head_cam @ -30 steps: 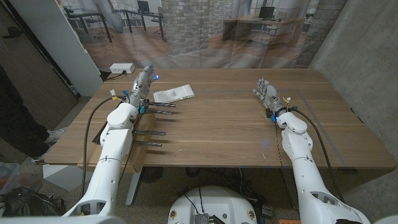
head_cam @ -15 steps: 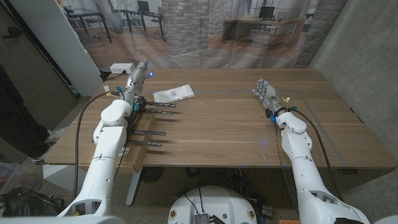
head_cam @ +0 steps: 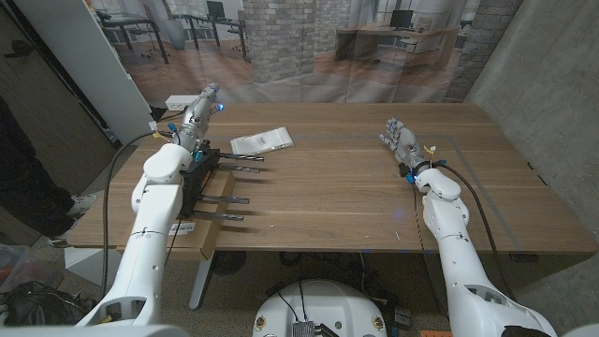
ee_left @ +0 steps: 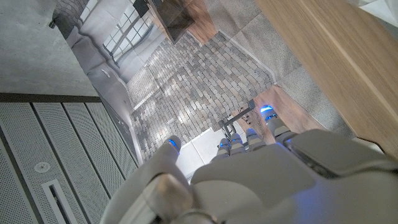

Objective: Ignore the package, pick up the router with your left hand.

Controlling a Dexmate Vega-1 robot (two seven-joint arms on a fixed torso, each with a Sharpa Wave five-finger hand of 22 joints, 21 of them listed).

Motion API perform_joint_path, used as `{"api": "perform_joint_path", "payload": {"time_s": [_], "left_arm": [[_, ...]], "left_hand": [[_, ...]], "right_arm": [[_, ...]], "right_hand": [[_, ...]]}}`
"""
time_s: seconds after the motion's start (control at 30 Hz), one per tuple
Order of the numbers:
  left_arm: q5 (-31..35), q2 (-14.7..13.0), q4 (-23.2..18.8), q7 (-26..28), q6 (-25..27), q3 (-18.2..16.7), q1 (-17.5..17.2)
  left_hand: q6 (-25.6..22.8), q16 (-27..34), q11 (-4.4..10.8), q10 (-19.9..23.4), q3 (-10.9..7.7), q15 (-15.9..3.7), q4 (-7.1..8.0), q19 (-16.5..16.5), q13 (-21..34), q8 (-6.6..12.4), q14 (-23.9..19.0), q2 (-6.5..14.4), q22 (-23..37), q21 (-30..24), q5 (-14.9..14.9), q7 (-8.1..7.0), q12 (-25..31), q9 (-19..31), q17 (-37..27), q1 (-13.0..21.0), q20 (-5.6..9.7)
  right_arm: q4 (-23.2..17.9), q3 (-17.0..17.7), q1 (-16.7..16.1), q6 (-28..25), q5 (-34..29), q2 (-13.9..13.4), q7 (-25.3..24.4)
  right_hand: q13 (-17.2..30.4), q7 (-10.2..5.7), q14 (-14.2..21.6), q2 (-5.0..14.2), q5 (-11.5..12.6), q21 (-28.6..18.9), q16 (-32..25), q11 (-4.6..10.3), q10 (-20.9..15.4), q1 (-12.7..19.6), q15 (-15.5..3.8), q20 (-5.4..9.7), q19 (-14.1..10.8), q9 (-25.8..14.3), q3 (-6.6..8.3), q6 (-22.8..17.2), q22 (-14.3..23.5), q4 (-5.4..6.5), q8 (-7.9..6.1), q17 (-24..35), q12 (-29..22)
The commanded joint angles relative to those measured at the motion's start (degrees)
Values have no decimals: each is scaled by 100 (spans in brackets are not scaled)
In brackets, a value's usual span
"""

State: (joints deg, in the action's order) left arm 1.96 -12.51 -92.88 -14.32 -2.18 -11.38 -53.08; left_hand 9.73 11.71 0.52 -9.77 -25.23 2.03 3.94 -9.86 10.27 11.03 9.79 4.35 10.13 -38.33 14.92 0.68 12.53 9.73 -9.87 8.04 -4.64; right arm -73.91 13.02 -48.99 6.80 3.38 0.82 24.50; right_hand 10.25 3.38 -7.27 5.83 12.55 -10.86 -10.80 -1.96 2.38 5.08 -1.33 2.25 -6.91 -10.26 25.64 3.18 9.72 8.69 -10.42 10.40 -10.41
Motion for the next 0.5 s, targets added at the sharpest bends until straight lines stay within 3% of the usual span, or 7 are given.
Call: {"api": "perform_joint_path", "payload": {"time_s": [0.03,0.17,0.43,0.47,0.5], "left_arm": [[206,-201,-149,-153,226,-12,50],[292,-295,-231,-205,319,-10,51],[502,-463,-357,-262,445,5,60],[532,-489,-374,-275,467,10,62],[566,-514,-390,-284,484,17,62]], "left_hand": [[489,-23,35,-358,20,-50,-128,-447,31,-25,268,-164,10,50,-33,5,-15,26,-17,60,9],[504,-34,79,-378,41,-49,-215,-438,35,-32,258,-243,9,82,-56,1,-36,28,-18,128,-5],[560,-8,-11,-354,48,57,-483,-333,51,-32,82,-391,14,139,-130,-5,-38,37,-27,385,-189],[552,-13,65,-353,43,60,-546,-313,55,-24,56,-411,17,155,-148,-10,-40,39,-28,452,-196],[555,-12,-20,-329,40,69,-583,-303,57,-24,32,-421,19,166,-159,-4,-31,40,-30,492,-204]], "right_arm": [[94,3,46,28,13,-2,11],[116,-3,59,23,15,-4,19],[177,-9,87,35,16,-7,22],[187,-8,91,40,20,-8,26],[193,-6,93,43,21,-5,21]], "right_hand": [[25,25,-28,265,37,-28,-18,-4,38,-54,36,140,-45,-23,22,41,16,-13,-32,4,-38],[25,20,-28,263,38,-27,-18,-1,41,-56,36,140,-45,-23,22,41,16,-14,-32,4,-37],[25,20,-26,258,40,-28,-17,-1,40,-58,36,140,-47,-23,25,40,16,-20,-34,2,-38],[25,19,-26,257,41,-28,-17,-5,39,-58,37,140,-47,-23,25,40,16,-21,-34,2,-38],[25,19,-26,257,41,-28,-17,0,41,-59,32,140,-48,-23,25,40,16,-21,-34,2,-38]]}}
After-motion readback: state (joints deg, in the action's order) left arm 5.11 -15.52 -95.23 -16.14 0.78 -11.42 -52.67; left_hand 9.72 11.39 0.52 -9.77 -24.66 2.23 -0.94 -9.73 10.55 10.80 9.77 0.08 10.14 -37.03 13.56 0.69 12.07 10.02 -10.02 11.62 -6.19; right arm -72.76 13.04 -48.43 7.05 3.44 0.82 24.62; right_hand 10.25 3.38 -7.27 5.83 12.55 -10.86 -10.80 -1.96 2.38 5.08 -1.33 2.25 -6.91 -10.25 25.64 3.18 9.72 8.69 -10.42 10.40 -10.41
